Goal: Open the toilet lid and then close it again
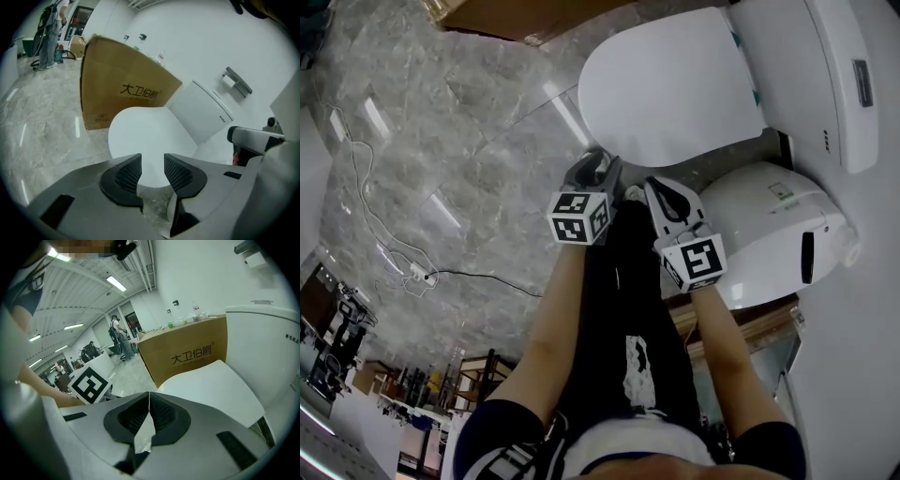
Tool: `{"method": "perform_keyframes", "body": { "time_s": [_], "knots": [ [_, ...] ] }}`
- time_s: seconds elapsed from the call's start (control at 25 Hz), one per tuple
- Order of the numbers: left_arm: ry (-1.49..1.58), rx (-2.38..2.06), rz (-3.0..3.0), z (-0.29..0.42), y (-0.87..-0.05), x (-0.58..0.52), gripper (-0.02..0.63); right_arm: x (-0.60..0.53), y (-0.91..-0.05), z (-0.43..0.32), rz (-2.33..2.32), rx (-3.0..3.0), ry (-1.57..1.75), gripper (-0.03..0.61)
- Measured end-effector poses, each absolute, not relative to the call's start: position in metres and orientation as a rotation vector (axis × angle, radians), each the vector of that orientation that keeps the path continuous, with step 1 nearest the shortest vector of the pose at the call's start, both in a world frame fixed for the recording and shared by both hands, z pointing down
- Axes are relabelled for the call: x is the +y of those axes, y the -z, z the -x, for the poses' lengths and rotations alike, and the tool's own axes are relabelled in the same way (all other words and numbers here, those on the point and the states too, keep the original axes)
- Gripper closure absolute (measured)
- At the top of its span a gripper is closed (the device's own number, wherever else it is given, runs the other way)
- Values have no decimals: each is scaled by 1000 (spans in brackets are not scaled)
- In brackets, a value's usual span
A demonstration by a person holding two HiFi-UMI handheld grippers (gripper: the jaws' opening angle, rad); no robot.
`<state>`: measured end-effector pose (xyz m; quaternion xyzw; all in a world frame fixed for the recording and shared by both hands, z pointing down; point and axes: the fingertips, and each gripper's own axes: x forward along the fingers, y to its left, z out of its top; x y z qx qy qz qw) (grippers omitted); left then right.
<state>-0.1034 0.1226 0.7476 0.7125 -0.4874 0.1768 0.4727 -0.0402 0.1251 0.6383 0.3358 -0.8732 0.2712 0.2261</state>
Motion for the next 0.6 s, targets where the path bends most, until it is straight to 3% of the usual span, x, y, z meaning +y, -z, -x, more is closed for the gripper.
{"method": "perform_keyframes", "body": {
  "time_s": [0.6],
  "knots": [
    [-400, -1023, -1521, 114, -835, 129, 408, 121, -671, 42, -883, -2371, -800, 569]
  ]
}}
